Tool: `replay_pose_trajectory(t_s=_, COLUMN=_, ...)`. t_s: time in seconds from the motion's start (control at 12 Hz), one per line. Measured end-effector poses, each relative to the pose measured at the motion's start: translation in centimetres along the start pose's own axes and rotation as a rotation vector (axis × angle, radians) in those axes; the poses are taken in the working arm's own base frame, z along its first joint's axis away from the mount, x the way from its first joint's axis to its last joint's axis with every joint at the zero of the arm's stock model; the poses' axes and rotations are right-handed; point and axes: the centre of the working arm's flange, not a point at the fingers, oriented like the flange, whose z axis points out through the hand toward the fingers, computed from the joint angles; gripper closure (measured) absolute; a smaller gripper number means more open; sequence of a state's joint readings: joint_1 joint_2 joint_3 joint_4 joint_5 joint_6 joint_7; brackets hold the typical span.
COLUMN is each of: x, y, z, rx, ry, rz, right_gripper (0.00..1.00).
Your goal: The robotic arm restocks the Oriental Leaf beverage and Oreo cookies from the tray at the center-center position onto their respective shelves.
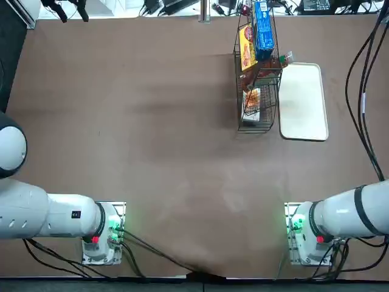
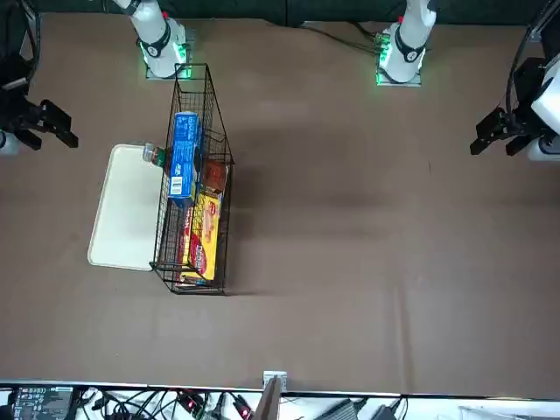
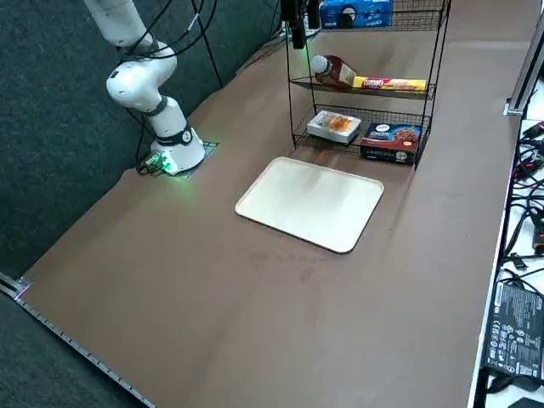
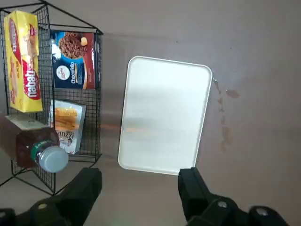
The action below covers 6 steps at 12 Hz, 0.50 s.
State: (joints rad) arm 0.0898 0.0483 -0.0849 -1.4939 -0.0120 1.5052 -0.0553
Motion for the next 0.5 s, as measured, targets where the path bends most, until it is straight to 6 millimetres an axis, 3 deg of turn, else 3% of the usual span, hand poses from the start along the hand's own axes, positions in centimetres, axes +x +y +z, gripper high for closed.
replay_pose_trajectory(t_s=0.5, x=-2.4, y=-0.3, z=0.2, rx=0.004, ry=-0.016, rz=-0.006, right_gripper=0.0)
